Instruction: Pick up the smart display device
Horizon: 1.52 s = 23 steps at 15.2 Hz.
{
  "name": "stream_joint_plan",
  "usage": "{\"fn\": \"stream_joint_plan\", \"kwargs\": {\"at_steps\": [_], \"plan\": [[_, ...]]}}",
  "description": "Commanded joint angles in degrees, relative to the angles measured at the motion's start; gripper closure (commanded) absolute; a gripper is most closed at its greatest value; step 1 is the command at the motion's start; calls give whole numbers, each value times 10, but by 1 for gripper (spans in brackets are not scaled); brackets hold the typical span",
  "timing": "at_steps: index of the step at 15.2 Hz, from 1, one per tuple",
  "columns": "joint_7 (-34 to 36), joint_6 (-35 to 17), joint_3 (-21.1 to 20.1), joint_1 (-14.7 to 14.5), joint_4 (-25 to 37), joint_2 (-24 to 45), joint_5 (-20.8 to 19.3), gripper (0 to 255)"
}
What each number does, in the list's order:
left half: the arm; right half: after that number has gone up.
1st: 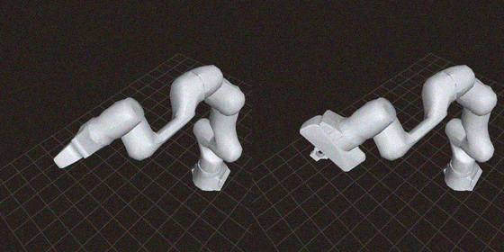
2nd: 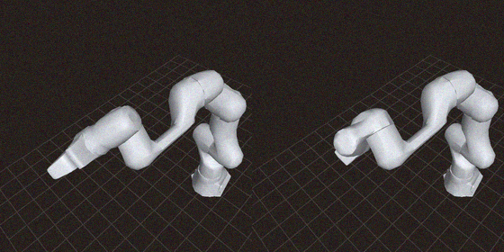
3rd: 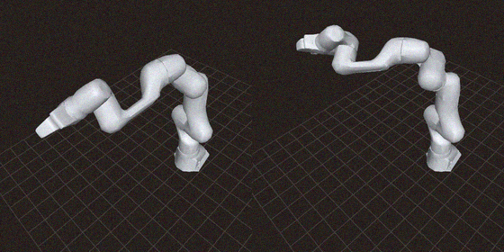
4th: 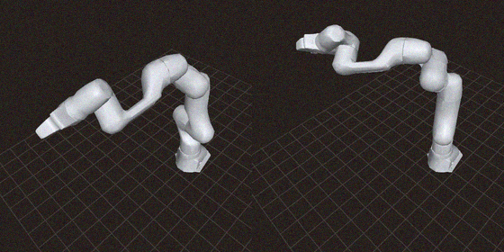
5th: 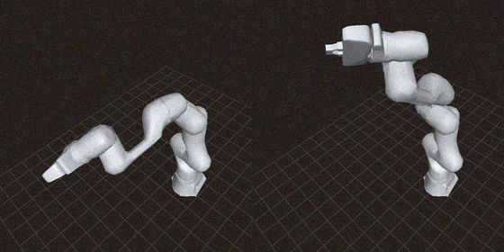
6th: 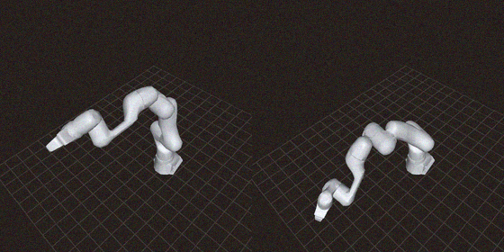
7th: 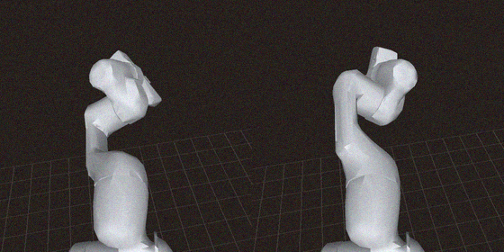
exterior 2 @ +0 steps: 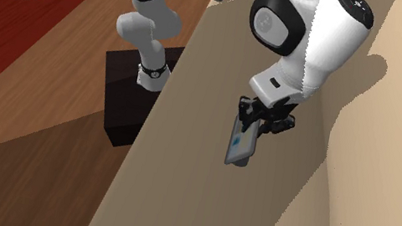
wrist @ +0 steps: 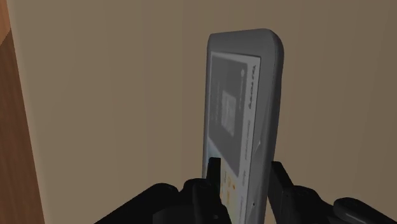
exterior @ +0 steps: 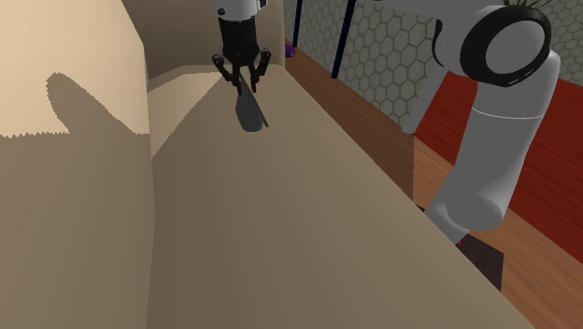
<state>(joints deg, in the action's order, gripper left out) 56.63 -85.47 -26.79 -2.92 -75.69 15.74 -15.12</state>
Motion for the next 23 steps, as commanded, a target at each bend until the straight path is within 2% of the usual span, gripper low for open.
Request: {"fn": "stream_joint_plan", "kwargs": {"at_steps": [1, 8, 17, 23], "plan": [[0, -1, 0, 0, -1, 0, 0, 255], [0, -1, 0, 0, -1, 0, 0, 255], [-6, 87, -1, -23, 120, 36, -18, 255], [-13, 161, 1, -53, 238, 80, -43, 255]]}}
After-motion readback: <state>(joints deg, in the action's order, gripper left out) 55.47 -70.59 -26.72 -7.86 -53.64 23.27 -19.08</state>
